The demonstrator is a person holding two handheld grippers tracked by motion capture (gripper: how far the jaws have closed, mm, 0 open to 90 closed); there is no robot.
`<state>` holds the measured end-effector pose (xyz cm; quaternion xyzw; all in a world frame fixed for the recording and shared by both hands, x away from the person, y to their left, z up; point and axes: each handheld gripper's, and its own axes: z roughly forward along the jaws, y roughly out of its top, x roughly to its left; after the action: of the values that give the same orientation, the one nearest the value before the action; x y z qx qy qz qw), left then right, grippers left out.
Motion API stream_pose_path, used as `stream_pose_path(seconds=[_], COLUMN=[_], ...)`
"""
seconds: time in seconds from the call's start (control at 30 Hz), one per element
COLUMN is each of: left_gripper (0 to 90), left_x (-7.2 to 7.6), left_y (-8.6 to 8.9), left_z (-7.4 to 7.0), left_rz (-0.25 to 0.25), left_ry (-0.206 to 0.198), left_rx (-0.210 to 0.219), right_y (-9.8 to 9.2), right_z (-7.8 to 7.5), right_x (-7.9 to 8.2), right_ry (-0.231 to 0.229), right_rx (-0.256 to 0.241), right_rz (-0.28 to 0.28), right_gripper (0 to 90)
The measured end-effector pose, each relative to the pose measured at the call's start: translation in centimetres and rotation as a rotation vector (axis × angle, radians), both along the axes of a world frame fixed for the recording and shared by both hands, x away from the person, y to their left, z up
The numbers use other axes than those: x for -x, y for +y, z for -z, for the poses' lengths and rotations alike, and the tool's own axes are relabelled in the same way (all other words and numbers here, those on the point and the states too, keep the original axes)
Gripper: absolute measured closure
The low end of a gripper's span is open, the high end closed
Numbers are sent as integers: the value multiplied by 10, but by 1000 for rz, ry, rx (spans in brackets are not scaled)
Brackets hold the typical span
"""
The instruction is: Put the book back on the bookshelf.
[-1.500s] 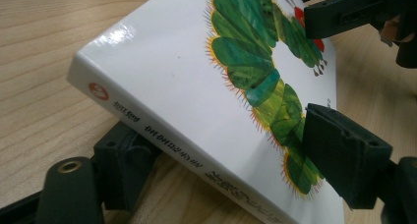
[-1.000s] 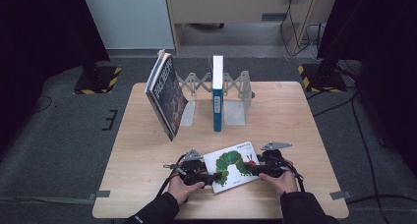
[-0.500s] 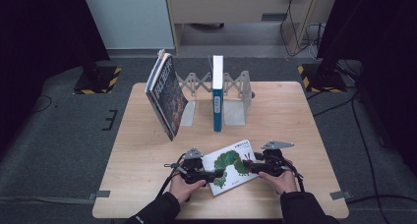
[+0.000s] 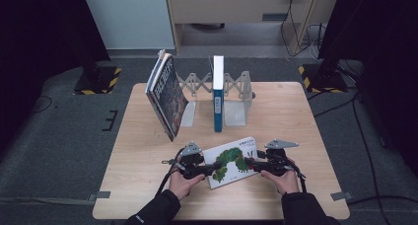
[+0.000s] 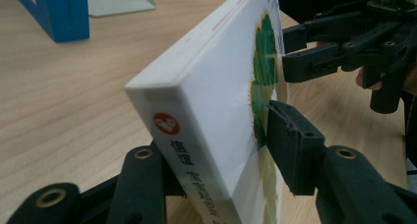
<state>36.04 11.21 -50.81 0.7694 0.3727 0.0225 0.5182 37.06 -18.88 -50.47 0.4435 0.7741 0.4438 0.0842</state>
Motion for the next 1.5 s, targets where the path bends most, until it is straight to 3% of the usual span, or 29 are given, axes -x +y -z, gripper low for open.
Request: stream_pose_path(seconds=[0.27,0.4,0.57,0.7,0.87,1.03,1.17,1.3,1.5], left_gripper=[568,604,608,601,551,544,552,618,691], left_x=[2,1,2,6,10,9,8,8,9], left_y=[-1,-1,-1,-1,-5,-5,-8,-10,-10], left_z=[-3,-12,-8,-4,6,8,13,18,12], left_rz=[14,14,13,13,43,65,87,101,120], left_ry=[-19,-78,-69,-86,-73,-65,-26,8,50], left_rx=[6,2,11,21,-5,2,-3,-6,4], right_y=[1,-1,0,1,0,0,0,0,1], right_z=[1,-3,-2,-1,0,0,0,0,0], right_x=[0,0,1,2,3,3,3,3,3], right_ry=[18,-23,-47,-63,-74,-75,-75,-73,-56], right_rx=[14,-7,-3,16,25,26,27,24,16], right_rz=[-15,-9,-8,-22,-30,-32,-36,-42,-44], right_gripper=[381,386,384,378,383,381,376,371,362])
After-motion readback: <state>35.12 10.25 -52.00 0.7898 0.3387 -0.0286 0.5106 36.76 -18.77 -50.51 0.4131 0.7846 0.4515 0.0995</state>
